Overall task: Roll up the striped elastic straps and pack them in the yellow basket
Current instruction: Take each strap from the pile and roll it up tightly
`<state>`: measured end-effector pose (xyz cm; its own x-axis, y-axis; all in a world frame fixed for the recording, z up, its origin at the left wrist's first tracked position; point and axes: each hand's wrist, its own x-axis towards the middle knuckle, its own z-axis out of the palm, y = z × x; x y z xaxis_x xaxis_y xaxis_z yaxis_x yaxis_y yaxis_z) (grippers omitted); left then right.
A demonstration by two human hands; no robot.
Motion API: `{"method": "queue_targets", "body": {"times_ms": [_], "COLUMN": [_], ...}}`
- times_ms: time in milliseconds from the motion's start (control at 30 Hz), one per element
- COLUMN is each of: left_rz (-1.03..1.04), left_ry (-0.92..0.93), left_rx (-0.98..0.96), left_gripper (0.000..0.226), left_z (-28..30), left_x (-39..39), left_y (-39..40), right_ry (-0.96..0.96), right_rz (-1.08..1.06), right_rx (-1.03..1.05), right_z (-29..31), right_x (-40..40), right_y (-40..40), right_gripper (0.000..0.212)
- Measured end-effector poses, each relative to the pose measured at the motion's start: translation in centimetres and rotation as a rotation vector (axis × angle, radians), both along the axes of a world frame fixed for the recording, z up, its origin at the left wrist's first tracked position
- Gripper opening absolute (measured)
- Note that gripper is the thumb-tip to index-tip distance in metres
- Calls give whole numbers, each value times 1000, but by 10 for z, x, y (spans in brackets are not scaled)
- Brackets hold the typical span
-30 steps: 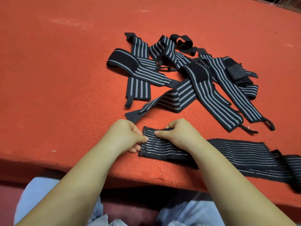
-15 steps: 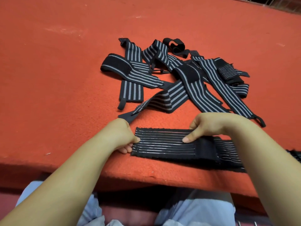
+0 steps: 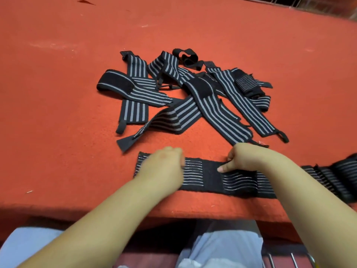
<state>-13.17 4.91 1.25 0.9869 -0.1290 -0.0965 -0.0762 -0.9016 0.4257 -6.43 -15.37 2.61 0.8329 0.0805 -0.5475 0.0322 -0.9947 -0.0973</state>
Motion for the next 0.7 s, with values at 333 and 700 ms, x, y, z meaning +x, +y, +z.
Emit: {"method": "queue_targets", "body": {"times_ms": [333,700], "left_rz": [-76,-114], "left_ry": [200,112], "left_rx": [-17,-116], "left_gripper": [34,25], "left_z": [-20,-27], "left_x": [29,27], "left_y": [-67,-61], "right_ry": [52,-190], "right_rz": [63,11], "right_rx": [-145,-318], "right_z": [30,19], "right_x": [4,10], "right_y": [-56,-91], "right_gripper": [39,32]}}
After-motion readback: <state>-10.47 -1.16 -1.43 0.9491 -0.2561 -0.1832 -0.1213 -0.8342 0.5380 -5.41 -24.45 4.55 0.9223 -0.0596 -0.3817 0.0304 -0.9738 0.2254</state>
